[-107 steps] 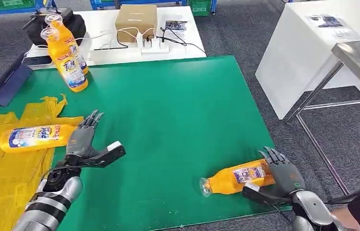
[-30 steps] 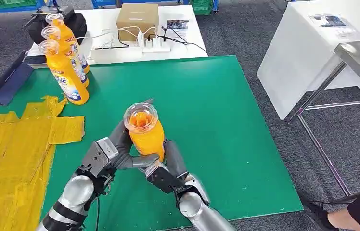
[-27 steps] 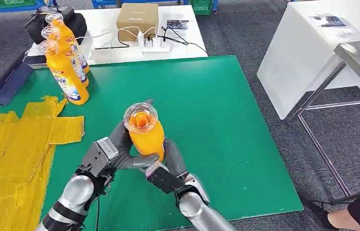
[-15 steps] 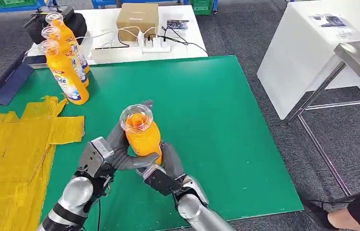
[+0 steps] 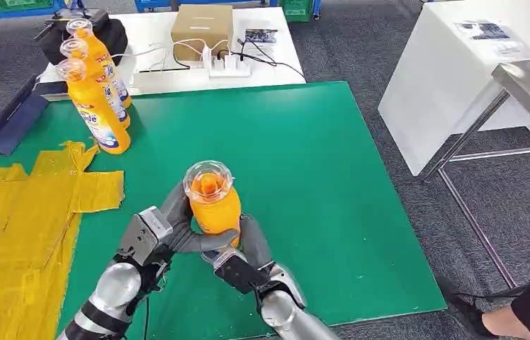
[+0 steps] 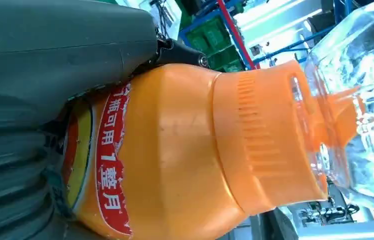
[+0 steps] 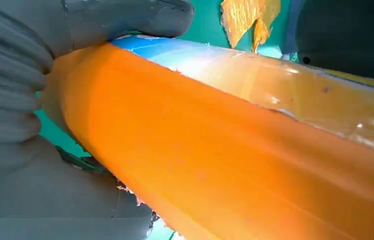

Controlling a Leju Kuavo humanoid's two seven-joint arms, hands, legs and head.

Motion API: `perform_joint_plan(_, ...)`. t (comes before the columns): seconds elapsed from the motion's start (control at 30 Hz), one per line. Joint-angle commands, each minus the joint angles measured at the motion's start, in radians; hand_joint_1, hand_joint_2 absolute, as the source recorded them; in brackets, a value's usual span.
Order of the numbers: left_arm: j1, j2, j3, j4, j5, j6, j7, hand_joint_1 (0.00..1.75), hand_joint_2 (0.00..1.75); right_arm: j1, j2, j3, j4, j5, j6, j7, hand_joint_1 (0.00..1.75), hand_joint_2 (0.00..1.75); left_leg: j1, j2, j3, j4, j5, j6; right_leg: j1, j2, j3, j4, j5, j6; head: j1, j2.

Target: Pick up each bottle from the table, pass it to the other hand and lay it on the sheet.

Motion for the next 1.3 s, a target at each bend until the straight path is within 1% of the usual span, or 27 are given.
perform_joint_plan(0.03, -0.029, -0.022, -0.038, 0.03, -0.018, 0.018, -0.004, 1.75, 1.75, 0.016, -0.029, -0.02, -0.022, 0.001, -0.012, 0.015, 1.71, 1.75, 0.0, -0.002, 0.004, 0.0, -0.001, 0.0, 0.001, -0.002, 0.005, -0.001, -0.002, -0.002, 0.0, 0.0)
perform_joint_plan(0.07, -0.028, -0.013, -0.032, 0.027, -0.045, 0.042, -0.004, 1.75, 1.75, 0.028, -0.03, -0.036, -0.046, -0.002, -0.035, 0.007, 0.72, 1.75, 0.001, -0.002, 0.006, 0.0, -0.003, 0.001, 0.001, -0.003, 0.008, 0.0, -0.003, -0.003, 0.0, 0.0)
perform_joint_plan(0.1, -0.03, -0.004, -0.031, 0.025, -0.071, 0.059, -0.002, 1.75, 1.75, 0.038, -0.034, -0.045, -0.069, -0.003, -0.042, 0.004, 0.0, 1.75, 0.0, -0.003, 0.005, 0.0, -0.002, 0.001, 0.001, -0.003, 0.006, 0.0, -0.003, -0.002, 0.0, 0.0)
perform_joint_plan(0.13, -0.034, 0.01, -0.031, 0.025, -0.115, 0.088, 0.001, 1.75, 1.75, 0.045, -0.041, -0.055, -0.092, -0.006, -0.046, 0.003, 0.0, 1.75, 0.0, -0.002, 0.003, 0.0, -0.001, 0.0, 0.001, -0.002, 0.004, 0.0, -0.001, -0.002, 0.0, 0.0)
perform_joint_plan(0.17, -0.053, 0.043, -0.018, 0.032, -0.313, 0.214, 0.035, 1.75, 1.75, 0.1, -0.064, -0.109, -0.238, -0.055, -0.029, 0.004, 0.0, 1.75, 0.0, -0.002, 0.002, 0.0, -0.001, 0.0, 0.0, -0.003, 0.003, 0.0, -0.002, -0.002, 0.0, 0.0)
perform_joint_plan(0.23, -0.095, 0.094, 0.003, 0.076, -0.505, 0.283, 0.112, 1.75, 1.75, 0.151, -0.087, -0.171, -0.386, -0.072, -0.026, 0.008, 0.0, 1.75, 0.0, -0.004, 0.004, 0.001, -0.002, 0.0, 0.001, -0.004, 0.006, 0.001, -0.004, -0.003, 0.0, 0.0)
perform_joint_plan(0.27, -0.124, 0.123, 0.018, 0.111, -0.663, 0.352, 0.163, 1.75, 1.75, 0.175, -0.092, -0.207, -0.459, -0.083, -0.021, 0.009, 0.0, 1.75, 0.0, -0.003, 0.002, 0.0, -0.001, 0.0, 0.0, -0.003, 0.003, 0.001, -0.002, -0.002, 0.0, 0.0)
perform_joint_plan(0.3, -0.146, 0.137, 0.045, 0.147, -0.751, 0.391, 0.187, 1.75, 1.75, 0.195, -0.098, -0.233, -0.519, -0.094, -0.001, 0.018, 0.0, 1.75, 0.0, -0.003, 0.003, 0.001, -0.001, 0.0, 0.0, -0.003, 0.004, 0.002, -0.003, -0.003, 0.0, 0.0)
perform_joint_plan(0.33, -0.171, 0.159, 0.064, 0.193, -0.922, 0.449, 0.245, 1.75, 1.75, 0.21, -0.1, -0.259, -0.57, -0.109, 0.02, 0.023, 0.0, 1.75, 0.0, -0.004, 0.004, 0.001, -0.002, 0.0, 0.001, -0.004, 0.005, 0.002, -0.003, -0.003, 0.0, 0.0)
perform_joint_plan(0.4, -0.23, 0.211, 0.087, 0.333, -1.249, 0.473, 0.357, 1.75, 1.75, 0.224, -0.101, -0.301, -0.646, -0.152, 0.082, 0.033, 0.0, 1.75, 0.0, -0.003, 0.004, 0.001, -0.002, 0.0, 0.001, -0.003, 0.005, 0.002, -0.003, -0.003, 0.0, 0.0)
perform_joint_plan(0.43, -0.259, 0.229, 0.092, 0.415, -1.36, 0.474, 0.398, 1.75, 1.75, 0.225, -0.099, -0.312, -0.664, -0.175, 0.104, 0.033, 0.0, 1.75, 0.0, -0.002, 0.002, 0.0, -0.001, 0.0, 0.001, -0.002, 0.003, 0.001, -0.002, -0.003, 0.0, 0.0)
perform_joint_plan(0.47, -0.276, 0.232, 0.103, 0.473, -1.401, 0.485, 0.405, 1.75, 1.75, 0.223, -0.097, -0.318, -0.671, -0.18, 0.111, 0.033, 0.0, 1.75, 0.0, -0.002, 0.005, 0.001, -0.001, 0.0, 0.001, -0.001, 0.005, 0.002, -0.003, -0.004, 0.0, 0.0)
perform_joint_plan(0.57, -0.336, 0.254, 0.118, 0.644, -1.44, 0.407, 0.408, 1.75, 1.75, 0.212, -0.099, -0.325, -0.679, -0.192, 0.116, 0.03, 0.0, 1.75, 0.0, 0.0, 0.005, 0.0, -0.001, -0.001, 0.001, 0.0, 0.005, 0.001, -0.001, -0.003, 0.0, 0.0)
perform_joint_plan(0.67, -0.387, 0.28, 0.126, 0.785, -1.478, 0.412, 0.436, 1.75, 1.75, 0.205, -0.102, -0.326, -0.678, -0.2, 0.115, 0.029, 0.0, 1.75, 0.0, 0.0, 0.004, 0.0, 0.0, -0.001, 0.001, 0.0, 0.004, 0.0, -0.001, -0.002, 0.0, 0.0)
perform_joint_plan(0.7, -0.404, 0.303, 0.068, 0.822, -1.499, 0.408, 0.486, 1.75, 1.75, 0.203, -0.104, -0.325, -0.675, -0.2, 0.114, 0.029, 0.0, 1.75, 0.001, 0.0, 0.005, 0.0, -0.001, -0.001, 0.001, 0.0, 0.005, 0.001, -0.002, -0.003, 0.0, 0.0)
perform_joint_plan(0.73, -0.421, 0.304, 0.055, 0.881, -1.499, 0.386, 0.493, 1.75, 1.75, 0.201, -0.106, -0.321, -0.672, -0.199, 0.112, 0.029, 0.0, 1.75, 0.001, 0.001, 0.004, 0.0, 0.0, -0.001, 0.001, 0.001, 0.004, 0.001, -0.001, -0.002, 0.0, 0.0)
perform_joint_plan(0.8, -0.431, 0.293, 0.083, 0.953, -1.483, 0.357, 0.449, 1.75, 1.75, 0.192, -0.109, -0.313, -0.663, -0.198, 0.111, 0.028, 0.0, 1.75, 0.001, 0.0, 0.004, 0.0, 0.0, -0.001, 0.001, 0.0, 0.005, 0.001, -0.001, -0.002, 0.0, 0.0)
perform_joint_plan(0.83, -0.43, 0.291, 0.084, 0.973, -1.488, 0.351, 0.448, 1.75, 1.75, 0.188, -0.109, -0.31, -0.66, -0.198, 0.11, 0.028, 0.0, 1.75, 0.001, 0.001, 0.007, 0.0, -0.002, -0.001, 0.001, 0.001, 0.007, 0.001, -0.002, -0.003, 0.0, 0.0)
perform_joint_plan(0.9, -0.429, 0.291, 0.084, 0.975, -1.488, 0.354, 0.449, 1.75, 1.75, 0.188, -0.109, -0.31, -0.66, -0.197, 0.11, 0.028, 0.0, 1.75, 0.0, 0.001, 0.003, 0.0, 0.0, -0.001, 0.001, 0.001, 0.003, 0.0, -0.001, -0.002, 0.0, 0.0)
perform_joint_plan(0.93, -0.436, 0.279, 0.076, 1.007, -1.499, 0.325, 0.469, 1.75, 1.75, 0.181, -0.109, -0.305, -0.655, -0.198, 0.11, 0.027, 0.0, 1.75, 0.001, 0.001, 0.005, 0.0, -0.001, -0.001, 0.001, 0.001, 0.006, 0.001, -0.001, -0.003, 0.0, 0.0)
perform_joint_plan(0.97, -0.436, 0.271, 0.081, 1.024, -1.493, 0.31, 0.469, 1.75, 1.75, 0.175, -0.107, -0.302, -0.652, -0.198, 0.109, 0.027, 0.0, 1.75, 0.001, 0.0, 0.003, 0.0, 0.0, -0.001, 0.001, 0.0, 0.003, 0.0, -0.001, -0.002, 0.0, 0.0)
perform_joint_plan(1.0, -0.434, 0.257, 0.099, 1.046, -1.474, 0.295, 0.467, 1.75, 1.75, 0.167, -0.108, -0.296, -0.646, -0.197, 0.109, 0.028, 0.0, 1.75, 0.001, 0.0, 0.005, 0.001, -0.001, -0.001, 0.001, 0.0, 0.006, 0.001, -0.002, -0.003, 0.0, 0.0)
perform_joint_plan(1.1, -0.423, 0.231, 0.145, 1.072, -1.432, 0.3, 0.464, 1.75, 1.75, 0.159, -0.11, -0.282, -0.638, -0.196, 0.108, 0.03, 0.0, 1.75, 0.001, 0.001, 0.004, 0.0, 0.0, -0.001, 0.001, 0.0, 0.004, 0.001, -0.001, -0.002, 0.0, 0.0)
perform_joint_plan(1.13, -0.417, 0.224, 0.156, 1.074, -1.422, 0.308, 0.462, 0.61, 1.75, 0.159, -0.111, -0.278, -0.636, -0.195, 0.108, 0.031, 0.0, 1.75, 0.001, 0.0, 0.002, 0.0, 0.0, -0.001, 0.001, 0.0, 0.003, 0.0, -0.001, -0.002, 0.0, 0.0)
perform_joint_plan(1.17, -0.411, 0.22, 0.166, 1.073, -1.412, 0.319, 0.455, 0.0, 1.75, 0.161, -0.113, -0.276, -0.636, -0.192, 0.106, 0.034, 0.0, 1.75, 0.001, 0.0, 0.004, 0.0, 0.0, -0.001, 0.001, 0.0, 0.004, 0.0, -0.001, -0.002, 0.0, 0.0)
perform_joint_plan(1.2, -0.409, 0.219, 0.166, 1.074, -1.411, 0.321, 0.455, 0.0, 1.75, 0.163, -0.113, -0.275, -0.636, -0.192, 0.106, 0.033, 0.0, 1.75, 0.001, -0.001, 0.002, 0.0, 0.001, -0.001, 0.001, -0.001, 0.003, 0.0, -0.001, -0.002, 0.0, 0.0)
perform_joint_plan(1.3, -0.402, 0.214, 0.188, 1.069, -1.388, 0.333, 0.436, 0.0, 1.75, 0.166, -0.117, -0.273, -0.637, -0.188, 0.102, 0.036, 0.0, 1.75, 0.001, -0.002, 0.006, 0.0, -0.001, 0.0, 0.001, -0.002, 0.007, 0.0, -0.003, -0.003, 0.0, 0.0)
